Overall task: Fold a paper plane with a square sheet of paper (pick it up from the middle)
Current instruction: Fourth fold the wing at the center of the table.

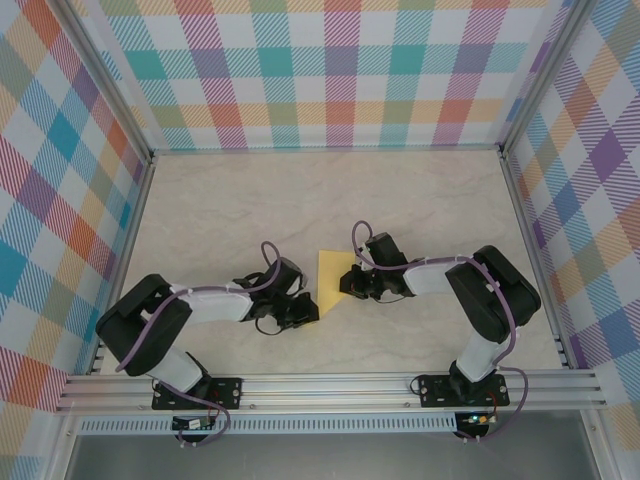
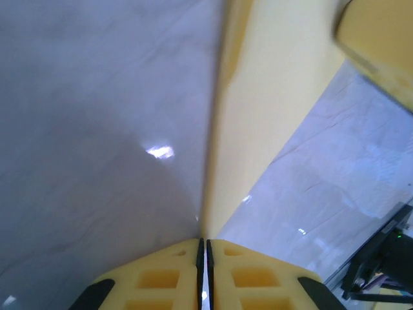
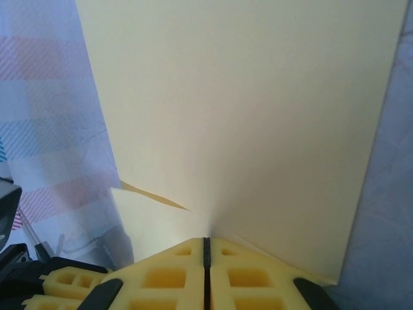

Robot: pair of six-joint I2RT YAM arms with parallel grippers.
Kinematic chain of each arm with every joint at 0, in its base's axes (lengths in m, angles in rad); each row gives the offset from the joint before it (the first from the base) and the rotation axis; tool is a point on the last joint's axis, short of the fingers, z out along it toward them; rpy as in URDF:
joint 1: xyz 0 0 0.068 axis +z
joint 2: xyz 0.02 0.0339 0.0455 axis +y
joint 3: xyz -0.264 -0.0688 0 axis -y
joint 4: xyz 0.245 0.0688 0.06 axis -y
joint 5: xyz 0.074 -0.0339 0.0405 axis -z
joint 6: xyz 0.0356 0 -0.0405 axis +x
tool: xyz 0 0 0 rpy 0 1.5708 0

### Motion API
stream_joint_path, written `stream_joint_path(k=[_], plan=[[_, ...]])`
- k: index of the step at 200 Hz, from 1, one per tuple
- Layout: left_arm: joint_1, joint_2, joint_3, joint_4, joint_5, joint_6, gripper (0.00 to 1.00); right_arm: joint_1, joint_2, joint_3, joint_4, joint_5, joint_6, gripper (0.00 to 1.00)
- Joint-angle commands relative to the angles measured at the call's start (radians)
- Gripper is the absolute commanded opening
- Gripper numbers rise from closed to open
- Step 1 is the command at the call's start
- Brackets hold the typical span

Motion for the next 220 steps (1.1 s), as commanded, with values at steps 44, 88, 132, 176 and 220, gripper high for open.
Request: stream_joint_path(k=[44,88,132,176,220], plan=[[0.011,-0.157,0.054,-0.172,-0.087,0.033,0.14,0.0,-0.026,0.004,-0.046,0.034,0.024,0.11],[0.021,-0.043,0.2,-0.176,-0.111,0.066,0.15,-0.007,-0.164,0.025,-0.162,0.111,0.019,0.18],[0.029,0.115,0.348,-0.233,-0.164,0.122,0.15,-0.072,-0.239,-0.005,-0.242,0.148,0.042,0.33],[0.036,0.193,0.406,-0.295,-0.222,0.149,0.14,-0.087,-0.179,0.023,-0.213,0.056,0.05,0.36],[0.043,0.201,0.403,-0.299,-0.233,0.153,0.14,-0.087,-0.112,0.053,-0.197,0.033,0.059,0.37]])
